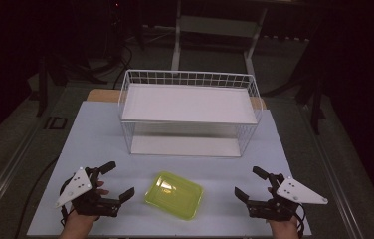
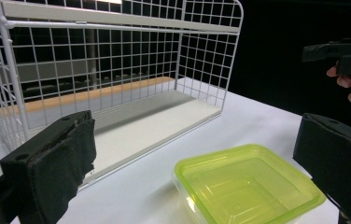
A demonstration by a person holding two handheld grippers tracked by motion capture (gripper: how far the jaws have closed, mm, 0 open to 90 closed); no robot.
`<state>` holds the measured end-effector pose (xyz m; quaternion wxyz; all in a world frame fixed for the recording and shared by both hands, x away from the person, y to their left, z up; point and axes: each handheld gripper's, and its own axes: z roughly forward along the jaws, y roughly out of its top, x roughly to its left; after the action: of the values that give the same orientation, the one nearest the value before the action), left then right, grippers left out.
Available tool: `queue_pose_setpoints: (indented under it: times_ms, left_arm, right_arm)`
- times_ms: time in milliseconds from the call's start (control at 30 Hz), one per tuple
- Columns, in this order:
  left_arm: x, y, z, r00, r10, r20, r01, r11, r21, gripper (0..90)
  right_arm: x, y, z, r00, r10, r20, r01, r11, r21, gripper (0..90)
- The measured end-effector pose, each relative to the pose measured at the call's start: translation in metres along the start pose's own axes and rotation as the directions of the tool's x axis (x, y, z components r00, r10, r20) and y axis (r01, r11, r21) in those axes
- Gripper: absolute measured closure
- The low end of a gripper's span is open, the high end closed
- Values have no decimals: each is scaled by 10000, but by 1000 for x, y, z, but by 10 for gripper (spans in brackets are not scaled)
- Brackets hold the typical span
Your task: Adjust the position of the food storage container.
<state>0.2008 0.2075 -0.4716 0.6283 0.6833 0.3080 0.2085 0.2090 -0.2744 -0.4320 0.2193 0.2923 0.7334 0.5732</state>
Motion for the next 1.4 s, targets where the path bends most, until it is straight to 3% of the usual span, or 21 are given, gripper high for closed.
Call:
queue_pose_setpoints:
  times_ms: [33, 100, 200, 267, 467, 500, 600, 700, 767, 900, 1033, 1133, 1167, 1200, 1267, 1300, 1333, 1367, 1400]
  left_arm:
    - [0, 0, 0, 10000, -20, 14, 20, 10000, -7, 0]
    - [-1, 0, 0, 10000, -22, 33, 22, 10000, -32, 0]
    - [-3, 1, 0, 10000, 61, 35, -61, 10000, -37, 0]
    - [-4, 1, 1, 9999, 73, 80, -73, 10000, 0, 0]
    - [-5, 1, 3, 9998, 166, 135, -167, 9999, 39, 0]
    - [-6, 1, 4, 9997, 135, 190, -135, 9999, 21, 0]
    - [-6, 1, 4, 9996, 177, 197, -178, 9998, 41, 0]
    - [-5, 1, 3, 9997, 144, 199, -145, 9999, 38, 0]
    - [-5, 1, 3, 9997, 138, 204, -139, 9999, 44, 0]
    - [-6, 1, 4, 9997, 109, 235, -110, 9999, 58, 0]
    - [-7, 0, 6, 9995, 137, 290, -141, 9998, 146, 0]
    - [-8, 0, 7, 9993, 145, 340, -151, 9998, 162, 0]
    - [-8, 0, 7, 9993, 152, 341, -158, 9997, 178, 0]
    - [-8, 0, 8, 9992, 131, 365, -138, 9997, 176, 0]
    - [-8, -1, 8, 9992, 142, 377, -149, 9997, 197, 0]
    - [-8, -1, 9, 9992, 164, 371, -172, 9996, 212, 0]
    - [-8, -1, 9, 9992, 147, 384, -155, 9997, 209, 0]
    - [-8, -1, 9, 9991, 170, 383, -179, 9995, 244, 0]
    - [-8, -1, 9, 9991, 186, 381, -196, 9995, 250, 0]
  right_arm:
    - [1, 1, 1, 9999, 4, -153, -5, 10000, -35, 126]
    - [4, 2, 3, 9998, -219, 27, 218, 9997, 116, 126]
    - [10, 4, 5, 9998, -152, 139, 147, 9991, 387, 126]
    - [12, 5, 7, 9998, -57, -200, 64, 9994, 341, 129]
    - [24, 8, 17, 9987, -118, -494, 152, 9976, 682, 168]
    - [28, 8, 20, 9978, -28, -665, 83, 9965, 826, 292]
    - [33, 6, 27, 9957, 56, -923, 51, 9933, 1157, 380]
    - [37, 4, 33, 9920, 461, -1175, -296, 9900, 1380, 438]
    - [41, 3, 37, 9924, 633, -1057, -478, 9885, 1436, 535]
    - [52, -3, 48, 9901, 543, -1292, -304, 9832, 1801, 629]
    - [64, -10, 59, 9818, 557, -1816, -123, 9726, 2322, 727]
    - [67, -12, 62, 9777, 582, -2018, -71, 9694, 2452, 740]
    - [79, -19, 67, 9719, 336, -2329, 319, 9618, 2717, 824]
    - [82, -21, 69, 9700, 271, -2415, 423, 9597, 2778, 866]
    - [85, -23, 70, 9686, 235, -2477, 481, 9591, 2791, 880]
    - [90, -26, 72, 9611, 209, -2753, 640, 9532, 2955, 897]
    - [90, -26, 72, 9611, 209, -2753, 640, 9532, 2955, 897]
    - [95, -31, 74, 9524, 320, -3030, 676, 9474, 3127, 899]
    - [95, -31, 74, 9524, 320, -3030, 676, 9474, 3127, 899]
